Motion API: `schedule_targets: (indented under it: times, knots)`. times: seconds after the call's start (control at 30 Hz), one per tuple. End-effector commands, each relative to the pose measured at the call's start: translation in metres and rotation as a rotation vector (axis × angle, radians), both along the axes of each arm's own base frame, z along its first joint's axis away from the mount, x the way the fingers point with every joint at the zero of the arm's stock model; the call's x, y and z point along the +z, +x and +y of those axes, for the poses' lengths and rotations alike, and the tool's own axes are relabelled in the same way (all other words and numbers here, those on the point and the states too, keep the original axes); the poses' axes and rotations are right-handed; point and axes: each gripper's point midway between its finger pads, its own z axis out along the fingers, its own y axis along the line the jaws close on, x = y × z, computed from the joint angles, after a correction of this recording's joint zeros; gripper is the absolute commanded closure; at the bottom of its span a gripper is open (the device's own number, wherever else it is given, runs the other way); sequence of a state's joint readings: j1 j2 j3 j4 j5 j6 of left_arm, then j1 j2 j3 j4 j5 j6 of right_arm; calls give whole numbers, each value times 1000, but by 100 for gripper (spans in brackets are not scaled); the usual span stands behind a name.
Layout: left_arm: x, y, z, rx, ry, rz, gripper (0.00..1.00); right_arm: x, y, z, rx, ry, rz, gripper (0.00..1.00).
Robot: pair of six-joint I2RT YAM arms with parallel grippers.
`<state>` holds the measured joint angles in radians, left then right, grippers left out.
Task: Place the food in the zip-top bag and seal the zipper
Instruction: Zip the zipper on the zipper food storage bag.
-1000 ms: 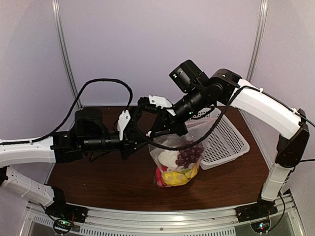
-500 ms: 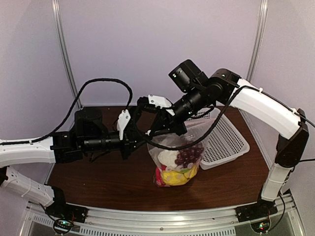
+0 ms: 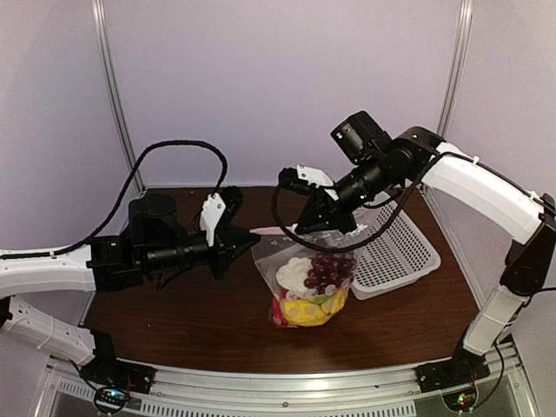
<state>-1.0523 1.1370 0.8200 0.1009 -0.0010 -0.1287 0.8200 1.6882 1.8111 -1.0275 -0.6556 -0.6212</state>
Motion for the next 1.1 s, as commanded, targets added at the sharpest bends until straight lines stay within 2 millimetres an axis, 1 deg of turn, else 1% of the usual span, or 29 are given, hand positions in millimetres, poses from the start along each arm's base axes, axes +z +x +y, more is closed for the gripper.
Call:
schedule_targets:
  times: [0.0, 0.3, 0.5, 0.63, 0.77, 1.07]
  knots:
    - [21, 19, 17, 98, -52, -48, 100, -24, 12, -74, -151, -169, 15, 100]
    - [14, 23, 18, 106, -40, -35, 100, -27, 21, -132, -258, -210, 5, 100]
    - [10, 25, 17, 108, -36, -30, 100, -32, 24, -157, -305, -226, 6, 100]
    - [9, 26, 18, 112, -34, -28, 100, -33, 25, -166, -324, -230, 12, 100]
    - [9, 25, 17, 108, -34, -26, 100, -29, 26, -172, -337, -234, 6, 100]
    - [6, 26, 19, 111, -38, -23, 100, -26, 27, -180, -355, -244, 1, 100]
